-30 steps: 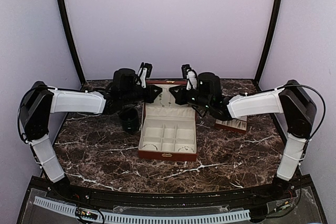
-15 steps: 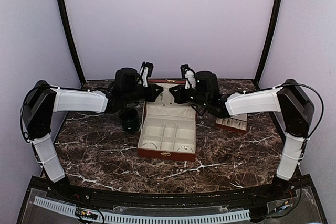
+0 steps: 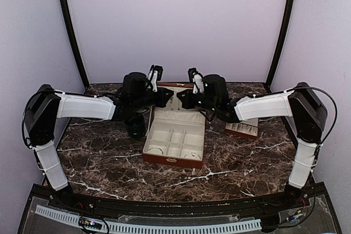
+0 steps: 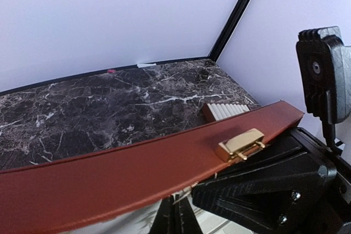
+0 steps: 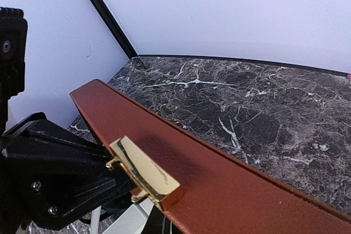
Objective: Organize the mixed jewelry
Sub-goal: Hang the necklace on the necklace hanger.
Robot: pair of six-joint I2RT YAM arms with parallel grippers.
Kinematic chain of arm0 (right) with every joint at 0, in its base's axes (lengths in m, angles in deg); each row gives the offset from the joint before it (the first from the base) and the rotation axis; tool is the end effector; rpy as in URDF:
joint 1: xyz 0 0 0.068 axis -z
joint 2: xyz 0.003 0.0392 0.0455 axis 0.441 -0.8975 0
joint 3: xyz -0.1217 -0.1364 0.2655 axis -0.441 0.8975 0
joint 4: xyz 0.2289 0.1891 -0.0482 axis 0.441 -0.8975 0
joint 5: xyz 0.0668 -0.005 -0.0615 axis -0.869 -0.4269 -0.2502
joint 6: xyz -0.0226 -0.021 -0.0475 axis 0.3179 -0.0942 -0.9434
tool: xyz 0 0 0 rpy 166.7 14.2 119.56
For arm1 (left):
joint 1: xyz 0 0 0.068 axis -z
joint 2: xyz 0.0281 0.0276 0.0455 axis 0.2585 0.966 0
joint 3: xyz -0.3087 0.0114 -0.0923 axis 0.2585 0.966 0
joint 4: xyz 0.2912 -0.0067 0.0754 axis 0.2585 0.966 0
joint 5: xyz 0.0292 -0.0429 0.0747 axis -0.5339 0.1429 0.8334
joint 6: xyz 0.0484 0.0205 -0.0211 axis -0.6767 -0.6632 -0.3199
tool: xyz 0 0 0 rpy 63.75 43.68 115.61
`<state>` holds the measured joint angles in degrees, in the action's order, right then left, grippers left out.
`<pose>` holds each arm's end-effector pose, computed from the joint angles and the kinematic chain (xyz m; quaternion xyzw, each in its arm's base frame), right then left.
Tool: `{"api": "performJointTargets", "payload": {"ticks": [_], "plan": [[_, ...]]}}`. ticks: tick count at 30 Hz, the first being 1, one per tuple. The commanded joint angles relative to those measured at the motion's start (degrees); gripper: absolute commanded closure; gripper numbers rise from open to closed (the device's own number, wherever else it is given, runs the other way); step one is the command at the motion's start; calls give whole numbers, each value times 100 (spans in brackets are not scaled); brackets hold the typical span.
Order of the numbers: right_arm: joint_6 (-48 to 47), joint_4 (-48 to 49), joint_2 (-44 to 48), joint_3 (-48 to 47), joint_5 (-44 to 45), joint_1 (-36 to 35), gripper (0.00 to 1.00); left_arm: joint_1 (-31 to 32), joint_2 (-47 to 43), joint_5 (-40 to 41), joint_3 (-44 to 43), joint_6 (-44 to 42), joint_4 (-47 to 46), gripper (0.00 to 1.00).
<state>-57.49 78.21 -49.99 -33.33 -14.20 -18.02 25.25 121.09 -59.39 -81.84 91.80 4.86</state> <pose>0.3491 0.3404 0.2576 -0.1323 0.7766 0.3600 0.4998 0.3605 -0.3092 0.2776 0.1598 0.7521 -0.3489 0.5358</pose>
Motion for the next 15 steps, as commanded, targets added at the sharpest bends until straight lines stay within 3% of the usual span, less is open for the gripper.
{"api": "performJointTargets", "payload": {"ticks": [1, 15], "plan": [[-42, 317, 100, -18, 81, 17, 100, 137, -226, 298, 256, -40, -502, 100], [35, 43, 24, -176, 277, 24, 100, 147, -83, 405, 122, 83, -402, 100]]}}
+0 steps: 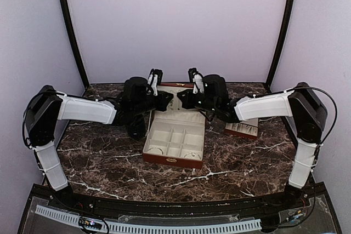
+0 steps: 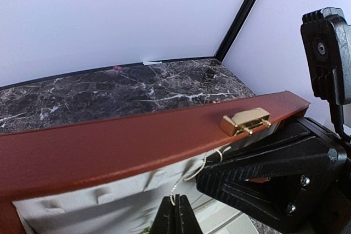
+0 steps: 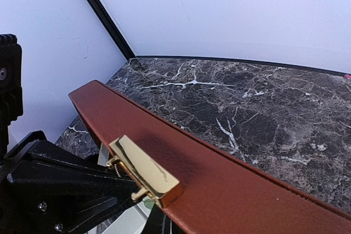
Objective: Organize the mixed jewelry
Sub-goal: Hang the necklace on the necklace hanger.
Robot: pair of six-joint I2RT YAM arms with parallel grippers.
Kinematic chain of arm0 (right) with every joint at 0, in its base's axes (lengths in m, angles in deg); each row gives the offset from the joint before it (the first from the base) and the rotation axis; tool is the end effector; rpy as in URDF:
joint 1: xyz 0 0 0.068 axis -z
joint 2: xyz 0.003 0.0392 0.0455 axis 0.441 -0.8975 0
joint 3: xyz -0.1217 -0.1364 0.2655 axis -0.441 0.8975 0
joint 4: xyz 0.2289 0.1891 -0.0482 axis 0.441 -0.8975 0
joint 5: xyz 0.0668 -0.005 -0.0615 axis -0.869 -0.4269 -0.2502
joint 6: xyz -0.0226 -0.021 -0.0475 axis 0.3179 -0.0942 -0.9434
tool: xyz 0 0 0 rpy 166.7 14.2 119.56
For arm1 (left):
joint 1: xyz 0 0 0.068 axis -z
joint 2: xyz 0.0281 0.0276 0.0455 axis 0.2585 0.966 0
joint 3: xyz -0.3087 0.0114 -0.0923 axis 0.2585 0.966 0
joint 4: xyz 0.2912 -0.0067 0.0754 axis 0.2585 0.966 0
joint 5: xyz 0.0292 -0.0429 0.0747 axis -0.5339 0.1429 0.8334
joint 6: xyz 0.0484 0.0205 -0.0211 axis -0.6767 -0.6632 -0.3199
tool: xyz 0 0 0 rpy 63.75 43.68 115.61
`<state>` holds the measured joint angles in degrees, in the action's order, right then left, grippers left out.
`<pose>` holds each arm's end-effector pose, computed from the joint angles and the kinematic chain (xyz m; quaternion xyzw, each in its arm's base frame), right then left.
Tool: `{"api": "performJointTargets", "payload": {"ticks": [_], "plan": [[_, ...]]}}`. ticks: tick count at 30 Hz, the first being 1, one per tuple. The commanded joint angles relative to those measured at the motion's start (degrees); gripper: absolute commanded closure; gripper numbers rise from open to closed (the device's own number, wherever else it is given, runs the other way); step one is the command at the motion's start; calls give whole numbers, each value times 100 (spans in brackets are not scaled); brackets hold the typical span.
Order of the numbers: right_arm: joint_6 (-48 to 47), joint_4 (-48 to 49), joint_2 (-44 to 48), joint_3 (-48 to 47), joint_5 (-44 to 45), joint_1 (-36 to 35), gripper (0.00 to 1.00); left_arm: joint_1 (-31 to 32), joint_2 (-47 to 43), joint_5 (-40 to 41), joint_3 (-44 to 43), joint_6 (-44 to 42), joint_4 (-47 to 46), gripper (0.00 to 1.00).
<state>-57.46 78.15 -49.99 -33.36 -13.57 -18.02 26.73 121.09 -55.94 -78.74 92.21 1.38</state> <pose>0.3494 0.3401 0.2577 -0.1288 0.7774 0.3565 0.5020 0.3490 -0.3122 0.2641 0.1477 0.7526 -0.3394 0.5446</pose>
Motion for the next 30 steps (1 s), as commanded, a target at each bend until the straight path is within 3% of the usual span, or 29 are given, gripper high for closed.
{"api": "performJointTargets", "payload": {"ticks": [1, 30], "plan": [[34, 48, 31, -174, 201, 22, 100, -5, -86, 60, -191, 41, -62, 100], [-69, 339, 129, -94, -26, -2, 100, 0, -222, 459, -30, 65, -454, 100]]}}
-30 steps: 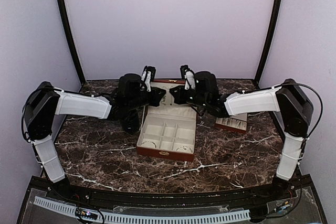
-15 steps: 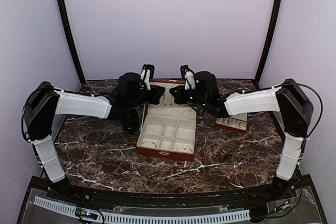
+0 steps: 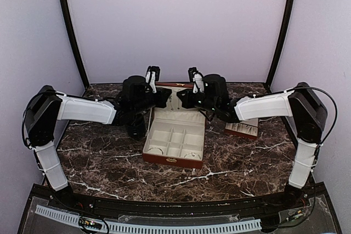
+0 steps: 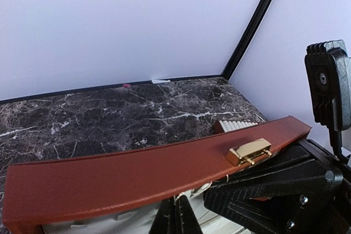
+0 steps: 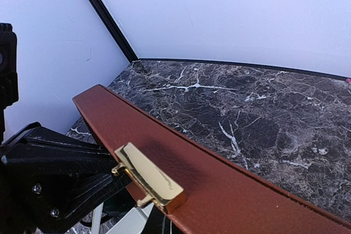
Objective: Organize the mixed jewelry
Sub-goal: Hang the necklace on the necklace hanger.
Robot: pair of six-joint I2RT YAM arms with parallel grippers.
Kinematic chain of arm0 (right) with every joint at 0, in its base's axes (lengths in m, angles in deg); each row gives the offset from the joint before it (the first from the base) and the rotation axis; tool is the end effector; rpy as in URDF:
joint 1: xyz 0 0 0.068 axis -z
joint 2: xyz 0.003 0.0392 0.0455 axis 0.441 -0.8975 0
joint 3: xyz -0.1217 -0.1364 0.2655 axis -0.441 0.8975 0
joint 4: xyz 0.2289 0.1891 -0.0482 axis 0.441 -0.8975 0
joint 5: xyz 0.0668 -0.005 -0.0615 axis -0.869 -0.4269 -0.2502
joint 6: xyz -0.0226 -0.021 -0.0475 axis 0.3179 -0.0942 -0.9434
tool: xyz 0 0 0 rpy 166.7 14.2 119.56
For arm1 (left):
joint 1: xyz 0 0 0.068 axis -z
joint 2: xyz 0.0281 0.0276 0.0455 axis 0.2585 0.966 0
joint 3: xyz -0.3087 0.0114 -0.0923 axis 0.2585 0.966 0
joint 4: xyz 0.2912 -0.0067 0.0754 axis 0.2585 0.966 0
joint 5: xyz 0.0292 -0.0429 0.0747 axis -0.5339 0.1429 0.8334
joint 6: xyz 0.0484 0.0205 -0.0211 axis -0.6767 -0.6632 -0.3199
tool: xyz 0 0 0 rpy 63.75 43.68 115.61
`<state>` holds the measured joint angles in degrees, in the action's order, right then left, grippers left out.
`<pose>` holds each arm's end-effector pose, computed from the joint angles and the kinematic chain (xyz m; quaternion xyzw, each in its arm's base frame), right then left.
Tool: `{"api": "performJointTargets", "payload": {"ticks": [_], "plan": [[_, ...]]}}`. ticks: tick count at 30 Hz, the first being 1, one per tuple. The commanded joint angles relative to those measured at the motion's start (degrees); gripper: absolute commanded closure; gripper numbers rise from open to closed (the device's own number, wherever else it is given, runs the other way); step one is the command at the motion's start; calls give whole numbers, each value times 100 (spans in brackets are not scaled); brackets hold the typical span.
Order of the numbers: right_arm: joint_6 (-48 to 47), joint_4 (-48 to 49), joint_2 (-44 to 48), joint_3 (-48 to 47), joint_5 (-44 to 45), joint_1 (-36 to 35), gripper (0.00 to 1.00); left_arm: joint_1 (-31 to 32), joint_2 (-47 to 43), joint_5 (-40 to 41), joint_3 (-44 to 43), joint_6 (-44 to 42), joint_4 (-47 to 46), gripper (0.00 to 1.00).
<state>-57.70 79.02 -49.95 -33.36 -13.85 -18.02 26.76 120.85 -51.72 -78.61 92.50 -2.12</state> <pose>0.3495 0.3405 0.2597 -0.1312 0.7720 0.3606 0.5068 0.3508 -0.3102 0.2720 0.1184 0.7369 -0.3295 0.5782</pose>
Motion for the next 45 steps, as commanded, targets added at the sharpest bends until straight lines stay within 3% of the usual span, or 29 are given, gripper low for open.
{"api": "performJointTargets", "payload": {"ticks": [1, 45], "plan": [[-45, 251, 120, -90, 13, -2, 100, 1, -177, 42, -38, 50, -112, 100], [14, 18, -122, 145, 58, -16, 100, -5, 245, -32, 176, 187, -76, 100]]}}
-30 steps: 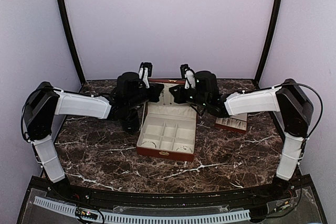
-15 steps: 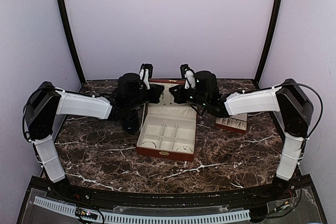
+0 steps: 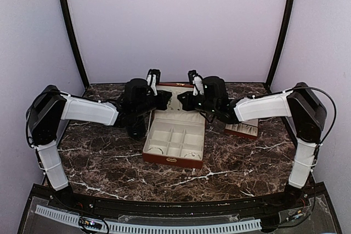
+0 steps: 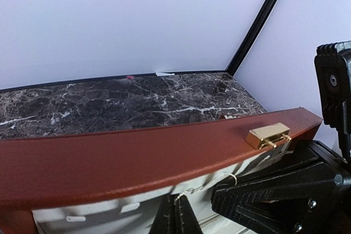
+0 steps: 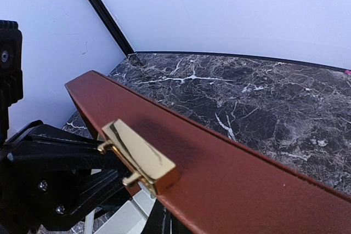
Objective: Organize the mixed jewelry
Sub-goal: Hang the necklace on the necklace hanger.
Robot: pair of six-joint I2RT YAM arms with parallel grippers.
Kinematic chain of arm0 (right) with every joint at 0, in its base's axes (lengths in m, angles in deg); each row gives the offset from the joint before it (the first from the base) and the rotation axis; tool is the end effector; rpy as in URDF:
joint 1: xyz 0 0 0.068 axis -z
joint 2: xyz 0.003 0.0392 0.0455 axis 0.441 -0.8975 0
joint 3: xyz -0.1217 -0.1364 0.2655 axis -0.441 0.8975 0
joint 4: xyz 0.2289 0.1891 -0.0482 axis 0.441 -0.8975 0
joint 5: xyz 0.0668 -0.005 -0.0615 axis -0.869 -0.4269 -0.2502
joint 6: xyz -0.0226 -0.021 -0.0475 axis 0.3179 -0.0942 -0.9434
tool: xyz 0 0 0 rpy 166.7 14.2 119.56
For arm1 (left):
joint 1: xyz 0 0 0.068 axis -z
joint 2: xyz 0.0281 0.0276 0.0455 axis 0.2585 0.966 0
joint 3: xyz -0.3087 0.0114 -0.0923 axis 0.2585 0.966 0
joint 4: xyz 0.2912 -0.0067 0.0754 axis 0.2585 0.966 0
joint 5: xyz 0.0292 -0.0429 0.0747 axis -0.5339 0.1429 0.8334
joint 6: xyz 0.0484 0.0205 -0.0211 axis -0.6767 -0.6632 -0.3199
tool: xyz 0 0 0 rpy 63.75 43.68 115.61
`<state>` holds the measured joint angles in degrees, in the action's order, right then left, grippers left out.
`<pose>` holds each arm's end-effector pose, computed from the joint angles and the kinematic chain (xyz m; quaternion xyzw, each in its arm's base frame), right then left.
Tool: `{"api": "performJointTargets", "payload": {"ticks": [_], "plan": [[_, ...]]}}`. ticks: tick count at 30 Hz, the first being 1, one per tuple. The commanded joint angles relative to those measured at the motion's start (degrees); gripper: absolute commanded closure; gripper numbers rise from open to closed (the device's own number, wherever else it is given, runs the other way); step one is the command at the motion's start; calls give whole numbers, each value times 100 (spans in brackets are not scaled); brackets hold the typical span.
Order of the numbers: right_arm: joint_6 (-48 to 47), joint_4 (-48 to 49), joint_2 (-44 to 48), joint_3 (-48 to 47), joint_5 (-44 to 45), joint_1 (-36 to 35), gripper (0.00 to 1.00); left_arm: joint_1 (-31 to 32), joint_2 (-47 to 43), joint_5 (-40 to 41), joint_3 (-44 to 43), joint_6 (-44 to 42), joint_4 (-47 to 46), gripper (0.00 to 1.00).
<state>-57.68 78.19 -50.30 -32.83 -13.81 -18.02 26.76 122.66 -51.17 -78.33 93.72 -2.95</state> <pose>0.3488 0.3398 0.2518 -0.1322 0.7811 0.3537 0.4972 0.3542 -0.3127 0.2576 0.1088 0.7457 -0.3280 0.5696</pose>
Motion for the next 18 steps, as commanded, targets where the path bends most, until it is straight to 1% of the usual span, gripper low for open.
{"api": "performJointTargets", "payload": {"ticks": [1, 13, 15, 16, 18], "plan": [[11, 100, -85, 106, 54, -16, 100, -1, 71, -91, 165, 70, 9, 100], [-10, 89, -4, 177, 54, -24, 100, 1, 18, -246, 265, 59, 10, 99], [-19, 56, 43, 173, 51, -29, 100, 1, -59, -257, 296, 49, 10, 92], [-20, 37, 81, 177, 55, -29, 97, -2, -106, -258, 315, 40, 10, 87], [-16, 4, 163, 198, 56, -29, 85, -1, -213, -275, 396, 31, -3, 77]]}}
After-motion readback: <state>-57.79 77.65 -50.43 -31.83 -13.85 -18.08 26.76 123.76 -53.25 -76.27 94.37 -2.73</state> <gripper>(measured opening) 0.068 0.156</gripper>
